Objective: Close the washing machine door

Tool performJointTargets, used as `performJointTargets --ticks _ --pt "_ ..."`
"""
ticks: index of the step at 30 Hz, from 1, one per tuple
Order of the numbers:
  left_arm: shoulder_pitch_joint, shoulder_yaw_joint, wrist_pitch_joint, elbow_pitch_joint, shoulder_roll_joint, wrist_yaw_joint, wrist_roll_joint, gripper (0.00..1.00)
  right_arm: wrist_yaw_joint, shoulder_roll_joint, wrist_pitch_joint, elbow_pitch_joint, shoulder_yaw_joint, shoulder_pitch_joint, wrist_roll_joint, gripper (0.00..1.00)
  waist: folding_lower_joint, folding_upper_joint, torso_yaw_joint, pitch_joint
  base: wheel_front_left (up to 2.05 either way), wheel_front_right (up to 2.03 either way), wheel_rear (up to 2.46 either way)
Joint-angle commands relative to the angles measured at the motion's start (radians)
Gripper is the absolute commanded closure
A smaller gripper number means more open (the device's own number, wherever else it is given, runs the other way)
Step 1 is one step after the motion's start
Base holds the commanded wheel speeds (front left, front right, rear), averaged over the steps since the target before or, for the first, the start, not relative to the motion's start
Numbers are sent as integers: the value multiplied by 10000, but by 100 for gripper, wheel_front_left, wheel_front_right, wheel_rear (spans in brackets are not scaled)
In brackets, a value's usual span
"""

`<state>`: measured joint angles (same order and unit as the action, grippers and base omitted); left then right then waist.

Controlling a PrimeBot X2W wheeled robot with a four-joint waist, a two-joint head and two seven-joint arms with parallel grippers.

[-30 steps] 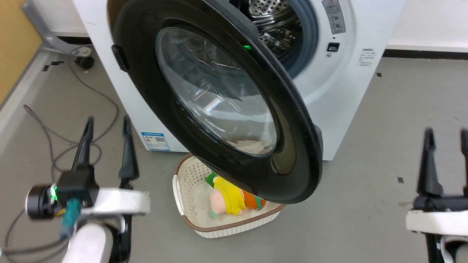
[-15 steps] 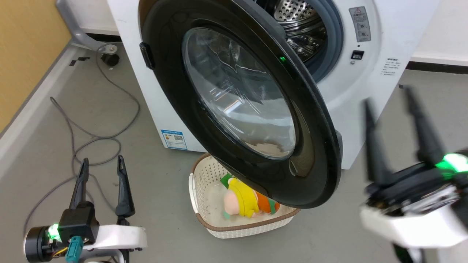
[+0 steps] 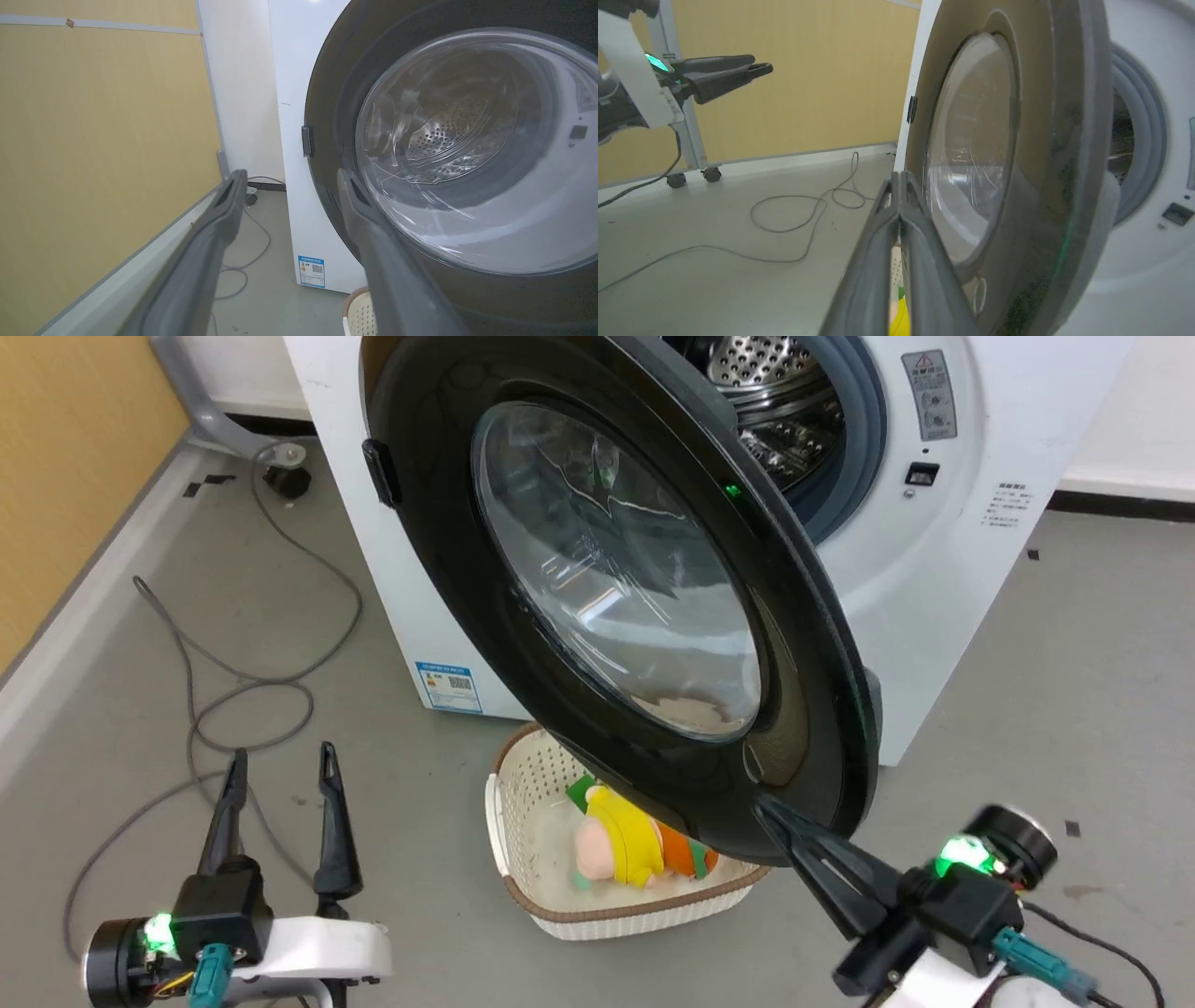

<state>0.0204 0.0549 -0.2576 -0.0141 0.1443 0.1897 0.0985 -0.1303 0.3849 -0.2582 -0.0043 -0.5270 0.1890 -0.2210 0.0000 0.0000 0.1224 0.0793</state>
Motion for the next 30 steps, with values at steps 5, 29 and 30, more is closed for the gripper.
performJointTargets --ticks 5,29,30 --pt "145 -53 -41 54 -148 -184 -157 0 -4 139 -36 952 104 355 -92 100 0 0 -6 257 0 0 0" --pt "1543 267 -41 -35 -786 -608 -386 0 -4 97 -36 4123 3319 4204 -145 100 0 0 516 2638 0 0 0" --pt "1612 294 -41 -29 -808 -608 -372 0 -4 143 -36 4304 3409 4462 -193 100 0 0 569 2734 0 0 0"
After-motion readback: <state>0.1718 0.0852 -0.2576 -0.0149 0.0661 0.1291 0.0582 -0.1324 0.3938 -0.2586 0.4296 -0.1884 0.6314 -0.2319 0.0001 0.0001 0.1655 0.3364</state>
